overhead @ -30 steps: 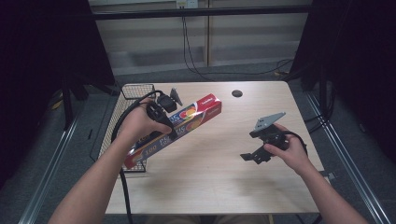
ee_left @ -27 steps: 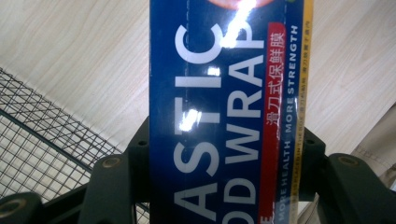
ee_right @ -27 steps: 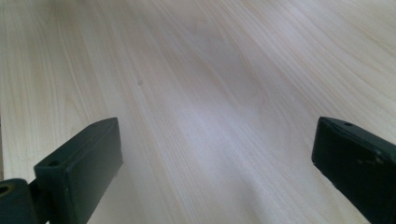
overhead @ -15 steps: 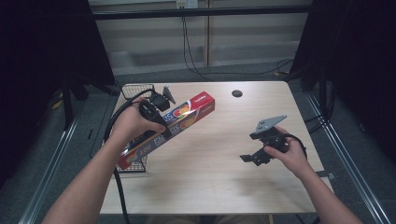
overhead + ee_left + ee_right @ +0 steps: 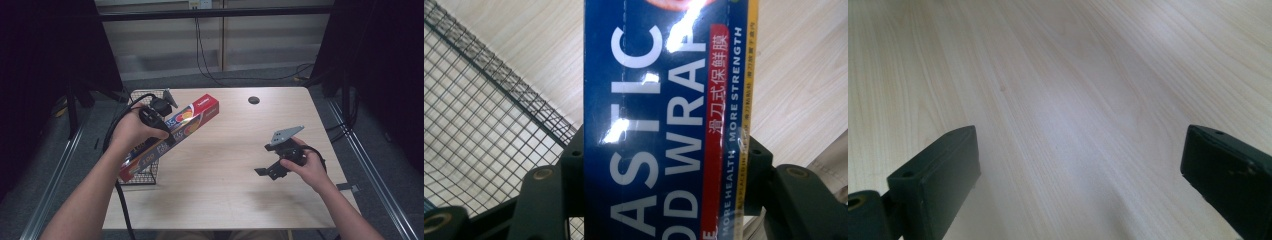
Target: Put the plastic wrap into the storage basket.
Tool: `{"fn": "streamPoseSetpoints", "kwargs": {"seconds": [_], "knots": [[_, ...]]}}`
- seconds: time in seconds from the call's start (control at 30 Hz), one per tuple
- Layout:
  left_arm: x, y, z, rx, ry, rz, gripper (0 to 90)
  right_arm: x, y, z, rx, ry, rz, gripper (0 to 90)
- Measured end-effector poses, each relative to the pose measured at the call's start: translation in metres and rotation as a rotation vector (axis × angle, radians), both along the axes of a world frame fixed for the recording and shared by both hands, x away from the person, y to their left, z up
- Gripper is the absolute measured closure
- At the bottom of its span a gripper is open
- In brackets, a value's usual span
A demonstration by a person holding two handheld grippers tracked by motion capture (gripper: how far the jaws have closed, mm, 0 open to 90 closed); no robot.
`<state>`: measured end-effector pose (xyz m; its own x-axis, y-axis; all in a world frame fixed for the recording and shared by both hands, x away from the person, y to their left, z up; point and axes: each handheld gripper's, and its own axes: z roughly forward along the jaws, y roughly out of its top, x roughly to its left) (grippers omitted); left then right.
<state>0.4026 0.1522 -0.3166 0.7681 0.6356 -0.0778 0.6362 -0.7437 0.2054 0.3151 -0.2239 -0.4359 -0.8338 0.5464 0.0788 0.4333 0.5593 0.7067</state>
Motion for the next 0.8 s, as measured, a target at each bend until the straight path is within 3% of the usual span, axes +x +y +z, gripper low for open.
{"fn": "streamPoseSetpoints", "kwargs": {"seconds": [0.8], "knots": [[0.005,0.026,0.002,0.012,0.0,0.152,42.8,-0.001,0.003,0.0,0.001,-0.013,0.003,2.1]]}}
